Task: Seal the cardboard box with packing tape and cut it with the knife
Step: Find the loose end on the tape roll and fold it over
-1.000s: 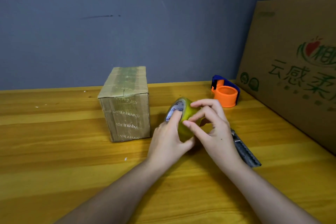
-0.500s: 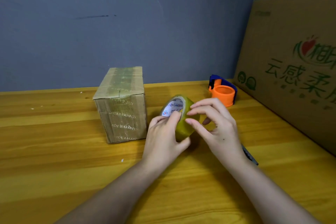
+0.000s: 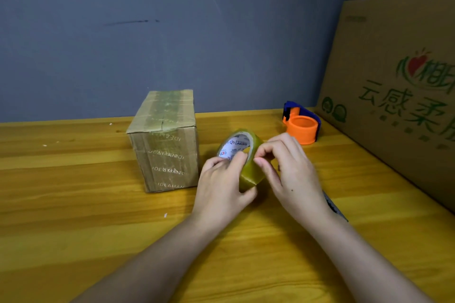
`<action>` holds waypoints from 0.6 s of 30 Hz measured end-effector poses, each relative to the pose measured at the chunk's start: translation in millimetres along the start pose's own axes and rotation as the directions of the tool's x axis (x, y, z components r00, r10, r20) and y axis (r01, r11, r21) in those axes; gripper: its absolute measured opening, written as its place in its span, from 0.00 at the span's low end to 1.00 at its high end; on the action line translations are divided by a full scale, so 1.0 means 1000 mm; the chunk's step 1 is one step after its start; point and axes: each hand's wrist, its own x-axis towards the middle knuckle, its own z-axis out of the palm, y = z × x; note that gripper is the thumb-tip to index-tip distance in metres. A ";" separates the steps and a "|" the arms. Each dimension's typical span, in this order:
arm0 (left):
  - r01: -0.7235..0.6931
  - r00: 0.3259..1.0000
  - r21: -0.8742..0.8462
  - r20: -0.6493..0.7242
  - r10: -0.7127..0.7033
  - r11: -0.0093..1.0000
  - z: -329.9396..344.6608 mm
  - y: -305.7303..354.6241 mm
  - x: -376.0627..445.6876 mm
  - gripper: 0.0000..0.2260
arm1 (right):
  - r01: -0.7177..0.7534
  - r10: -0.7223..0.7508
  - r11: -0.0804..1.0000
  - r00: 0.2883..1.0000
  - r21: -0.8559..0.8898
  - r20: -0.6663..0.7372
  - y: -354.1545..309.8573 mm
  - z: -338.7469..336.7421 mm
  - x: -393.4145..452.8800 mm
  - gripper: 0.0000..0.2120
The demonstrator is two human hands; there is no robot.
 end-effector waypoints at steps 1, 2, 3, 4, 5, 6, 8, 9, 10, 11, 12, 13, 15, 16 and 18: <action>0.018 1.000 -0.019 -0.010 -0.018 1.000 -0.001 0.001 0.000 0.17 | 0.011 -0.011 1.000 1.000 -0.003 0.017 -0.001 0.001 0.000 0.08; 0.039 0.999 -0.046 -0.024 -0.040 0.998 -0.002 0.001 0.000 0.17 | 0.028 -0.028 1.000 0.999 -0.011 0.037 -0.002 0.002 0.000 0.08; 0.059 0.997 -0.070 -0.036 -0.062 0.996 -0.003 0.002 0.000 0.17 | 0.049 -0.047 0.999 0.997 -0.024 0.055 -0.004 0.003 -0.001 0.07; 0.071 0.996 -0.089 -0.052 -0.076 0.993 -0.004 0.002 0.000 0.17 | 0.066 -0.064 0.997 0.996 -0.035 0.065 -0.005 0.003 -0.001 0.06; 0.080 0.994 -0.106 -0.060 -0.087 0.991 -0.005 0.002 0.000 0.17 | 0.072 -0.070 0.997 0.996 -0.036 0.061 -0.006 0.003 -0.001 0.06; 0.084 0.994 -0.126 -0.059 -0.092 0.989 -0.005 0.003 0.000 0.17 | 0.064 -0.063 0.998 0.997 -0.015 0.039 -0.006 0.003 -0.002 0.05; 0.070 0.996 -0.164 -0.047 -0.079 0.984 -0.005 0.004 0.000 0.19 | 0.021 -0.019 0.998 1.000 0.065 -0.024 -0.006 0.002 -0.002 0.05; 0.065 0.997 -0.187 -0.037 -0.073 0.980 -0.005 0.005 -0.001 0.20 | 0.000 0.005 0.995 0.999 0.098 -0.045 -0.005 0.001 -0.003 0.07; 0.071 0.997 -0.211 -0.025 -0.078 0.975 -0.004 0.005 -0.001 0.20 | -0.023 0.030 0.991 0.998 0.129 -0.053 -0.004 0.002 -0.004 0.10; 0.086 0.996 -0.224 -0.010 -0.091 0.971 -0.004 0.005 -0.001 0.21 | -0.051 0.060 0.985 0.997 0.164 -0.052 -0.003 0.002 -0.004 0.13; 0.099 0.995 -0.224 0.000 -0.101 0.970 -0.004 0.005 -0.002 0.20 | -0.074 0.084 0.979 0.995 0.191 -0.045 -0.003 0.003 -0.004 0.16; 0.099 0.995 -0.217 -0.001 -0.101 0.971 -0.004 0.005 -0.002 0.20 | -0.081 0.091 0.977 0.995 0.197 -0.041 -0.002 0.004 -0.004 0.16; 0.074 0.996 -0.192 -0.026 -0.080 0.979 -0.004 0.005 -0.002 0.19 | -0.061 0.069 0.982 0.997 0.177 -0.042 0.000 0.005 -0.005 0.12; 0.067 0.996 -0.183 -0.041 -0.076 0.981 -0.004 0.005 -0.002 0.19 | -0.054 0.063 0.983 0.997 0.175 -0.047 0.000 0.005 -0.005 0.10; 0.055 0.996 -0.184 -0.057 -0.067 0.981 -0.004 0.006 -0.003 0.18 | -0.048 0.061 0.982 0.996 0.182 -0.068 -0.001 0.004 -0.005 0.08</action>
